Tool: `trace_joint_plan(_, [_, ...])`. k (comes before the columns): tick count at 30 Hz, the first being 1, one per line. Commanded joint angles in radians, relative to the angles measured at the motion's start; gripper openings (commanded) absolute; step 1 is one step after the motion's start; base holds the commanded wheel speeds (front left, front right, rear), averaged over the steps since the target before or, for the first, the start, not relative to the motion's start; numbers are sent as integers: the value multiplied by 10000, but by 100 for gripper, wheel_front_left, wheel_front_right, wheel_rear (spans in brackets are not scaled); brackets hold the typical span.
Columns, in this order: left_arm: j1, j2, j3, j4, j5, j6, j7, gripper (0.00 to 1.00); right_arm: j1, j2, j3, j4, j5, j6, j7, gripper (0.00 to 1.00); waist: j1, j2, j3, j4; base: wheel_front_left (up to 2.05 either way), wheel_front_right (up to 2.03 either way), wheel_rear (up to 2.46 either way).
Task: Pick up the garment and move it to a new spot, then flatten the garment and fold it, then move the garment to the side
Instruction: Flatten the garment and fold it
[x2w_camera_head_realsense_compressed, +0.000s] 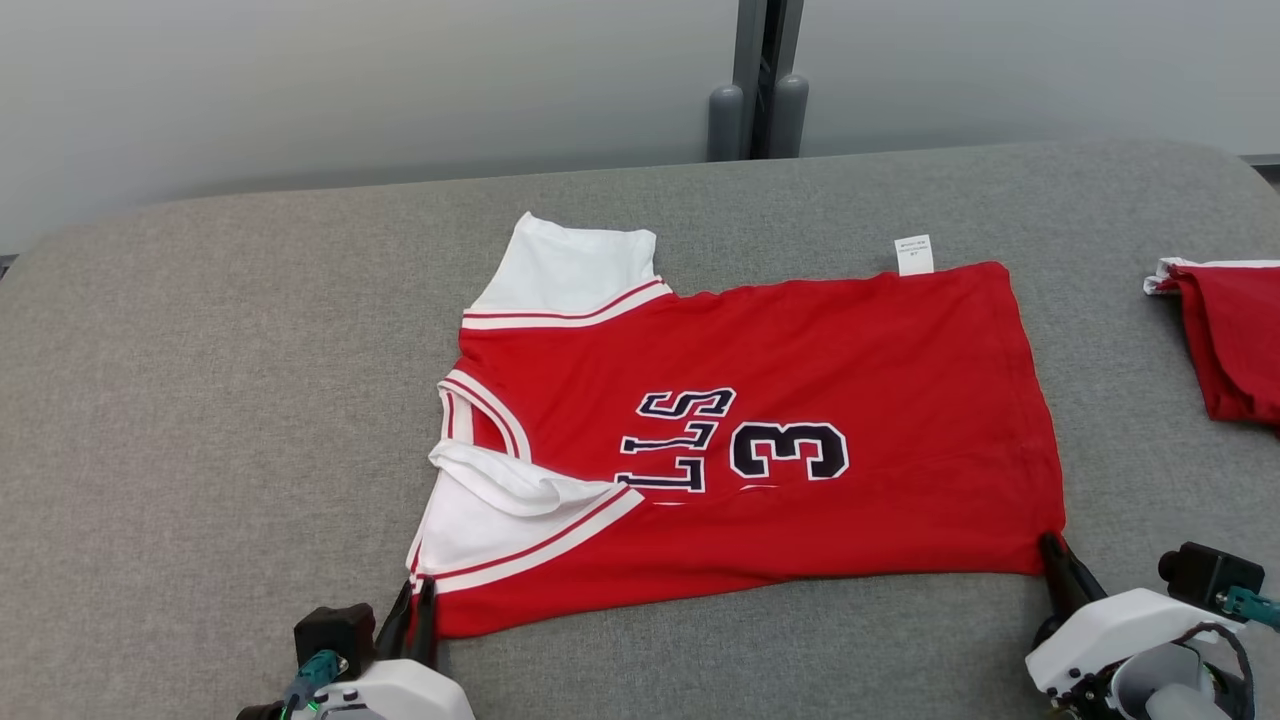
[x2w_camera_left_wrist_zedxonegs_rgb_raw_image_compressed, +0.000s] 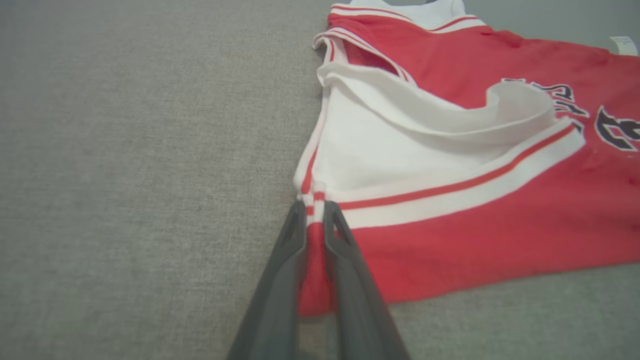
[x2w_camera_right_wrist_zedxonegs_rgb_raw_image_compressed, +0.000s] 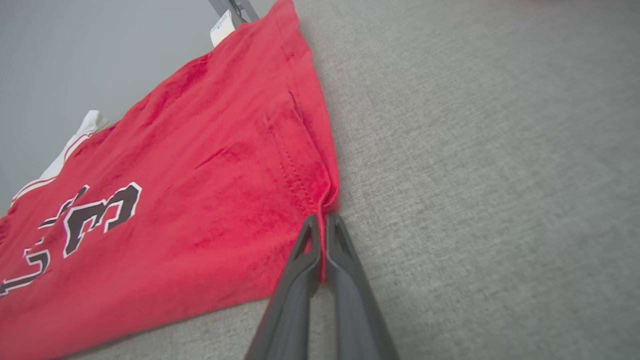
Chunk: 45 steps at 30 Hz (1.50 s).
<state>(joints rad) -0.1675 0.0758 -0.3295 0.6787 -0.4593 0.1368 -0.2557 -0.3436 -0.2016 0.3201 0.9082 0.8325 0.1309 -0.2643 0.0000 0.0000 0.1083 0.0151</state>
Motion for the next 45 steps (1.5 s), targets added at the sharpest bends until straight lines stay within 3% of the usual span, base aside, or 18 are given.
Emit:
trace_joint_plan(1, [9, 82, -12, 40, 36, -42, 24, 0, 72, -141, 32, -57, 93, -4, 7, 0, 0, 0, -75, -34, 0, 0, 0])
trace_joint_plan(19, [1077, 1276, -465, -1207, 286, -214, 839, 0, 1051, -828, 397, -1184, 673, -6, 133, 0, 0, 0, -681, -526, 0, 0, 0])
trace_joint_plan(32, [2983, 2506, -763, -4519, 300, 76, 2459, 0, 2219, -1355, 614, -2688, 1006, -6, 1480, 0, 0, 0, -851, -919, 0, 0, 0])
trace_joint_plan(45, [4487, 3253, -838, -7323, 1, 490, 3874, 0, 3462, -1690, -323, -4300, 1001, -4, 2420, 0, 0, 0, -609, -906, 0, 0, 0])
